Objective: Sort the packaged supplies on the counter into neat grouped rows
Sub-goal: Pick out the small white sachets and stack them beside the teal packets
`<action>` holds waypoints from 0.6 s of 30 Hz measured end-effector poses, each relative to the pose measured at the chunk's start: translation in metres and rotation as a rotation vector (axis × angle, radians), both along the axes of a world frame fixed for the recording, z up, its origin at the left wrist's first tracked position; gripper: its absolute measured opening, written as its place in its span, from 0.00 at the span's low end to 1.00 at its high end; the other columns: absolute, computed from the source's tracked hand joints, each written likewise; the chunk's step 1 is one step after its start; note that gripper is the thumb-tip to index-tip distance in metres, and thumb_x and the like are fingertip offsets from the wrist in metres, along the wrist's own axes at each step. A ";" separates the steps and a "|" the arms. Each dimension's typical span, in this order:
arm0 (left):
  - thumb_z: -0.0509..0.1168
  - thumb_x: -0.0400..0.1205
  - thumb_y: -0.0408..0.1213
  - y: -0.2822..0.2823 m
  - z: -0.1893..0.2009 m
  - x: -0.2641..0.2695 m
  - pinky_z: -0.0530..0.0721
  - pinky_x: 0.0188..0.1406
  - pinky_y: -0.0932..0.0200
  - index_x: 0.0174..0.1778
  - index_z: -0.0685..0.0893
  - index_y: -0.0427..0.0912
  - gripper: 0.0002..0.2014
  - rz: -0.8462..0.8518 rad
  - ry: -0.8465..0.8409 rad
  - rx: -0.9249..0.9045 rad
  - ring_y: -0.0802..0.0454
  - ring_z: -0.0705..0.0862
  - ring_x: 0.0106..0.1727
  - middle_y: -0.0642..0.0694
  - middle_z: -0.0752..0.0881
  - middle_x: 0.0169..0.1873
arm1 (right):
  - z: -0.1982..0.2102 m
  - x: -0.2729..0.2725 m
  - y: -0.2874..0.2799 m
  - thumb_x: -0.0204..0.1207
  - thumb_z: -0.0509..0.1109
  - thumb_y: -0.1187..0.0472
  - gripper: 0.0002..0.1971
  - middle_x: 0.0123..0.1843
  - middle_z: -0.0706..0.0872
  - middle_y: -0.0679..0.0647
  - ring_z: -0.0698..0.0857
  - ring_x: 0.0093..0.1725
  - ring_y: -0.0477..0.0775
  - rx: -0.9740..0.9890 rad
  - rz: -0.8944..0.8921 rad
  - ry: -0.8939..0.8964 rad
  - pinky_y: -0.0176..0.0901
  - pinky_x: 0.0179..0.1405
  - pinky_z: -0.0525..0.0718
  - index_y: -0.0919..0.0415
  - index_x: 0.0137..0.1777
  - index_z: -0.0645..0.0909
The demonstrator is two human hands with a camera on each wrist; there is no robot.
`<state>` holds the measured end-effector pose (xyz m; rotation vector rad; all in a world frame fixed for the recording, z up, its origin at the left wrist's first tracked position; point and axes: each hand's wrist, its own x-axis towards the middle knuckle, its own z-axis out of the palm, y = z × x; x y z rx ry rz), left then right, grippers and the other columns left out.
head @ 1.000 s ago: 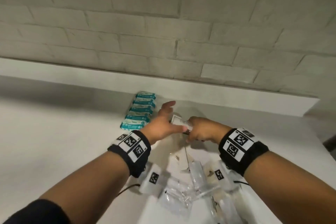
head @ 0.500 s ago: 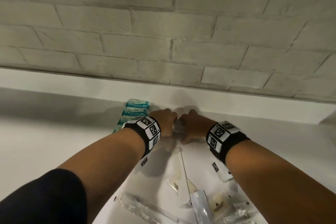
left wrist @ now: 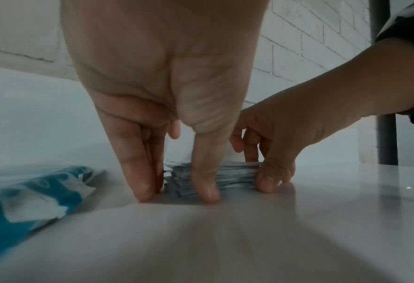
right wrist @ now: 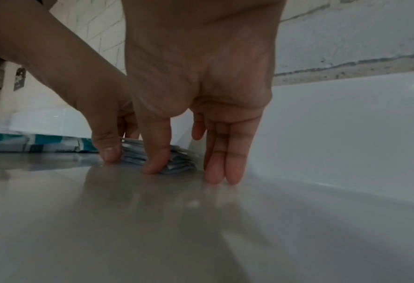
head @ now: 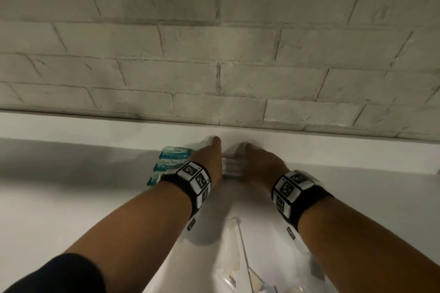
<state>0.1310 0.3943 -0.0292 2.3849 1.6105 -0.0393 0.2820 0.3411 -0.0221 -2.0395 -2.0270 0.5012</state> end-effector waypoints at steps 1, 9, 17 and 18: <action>0.67 0.80 0.36 0.002 0.000 0.002 0.78 0.62 0.47 0.83 0.43 0.36 0.44 0.009 -0.009 -0.009 0.37 0.81 0.64 0.32 0.79 0.67 | -0.001 0.000 0.003 0.66 0.78 0.56 0.33 0.69 0.78 0.48 0.78 0.69 0.53 0.017 0.004 0.021 0.45 0.69 0.75 0.45 0.71 0.71; 0.56 0.85 0.35 0.011 -0.001 0.010 0.74 0.68 0.48 0.81 0.53 0.36 0.29 0.082 -0.058 0.034 0.37 0.78 0.69 0.33 0.75 0.71 | -0.012 -0.005 0.027 0.75 0.71 0.53 0.26 0.69 0.78 0.51 0.78 0.68 0.55 0.026 -0.039 -0.153 0.48 0.68 0.76 0.49 0.73 0.71; 0.64 0.83 0.47 0.015 0.005 -0.009 0.73 0.66 0.54 0.74 0.69 0.32 0.28 0.311 -0.336 -0.225 0.39 0.76 0.71 0.35 0.76 0.71 | 0.001 0.021 0.012 0.74 0.73 0.59 0.20 0.67 0.82 0.56 0.81 0.64 0.57 -0.110 -0.202 0.222 0.46 0.67 0.76 0.59 0.66 0.80; 0.59 0.86 0.46 0.017 0.004 -0.011 0.74 0.65 0.53 0.72 0.72 0.31 0.25 0.359 -0.397 -0.287 0.39 0.77 0.70 0.34 0.78 0.70 | 0.000 0.027 0.010 0.76 0.70 0.60 0.18 0.65 0.84 0.58 0.82 0.61 0.57 -0.105 -0.289 0.349 0.49 0.66 0.78 0.61 0.65 0.82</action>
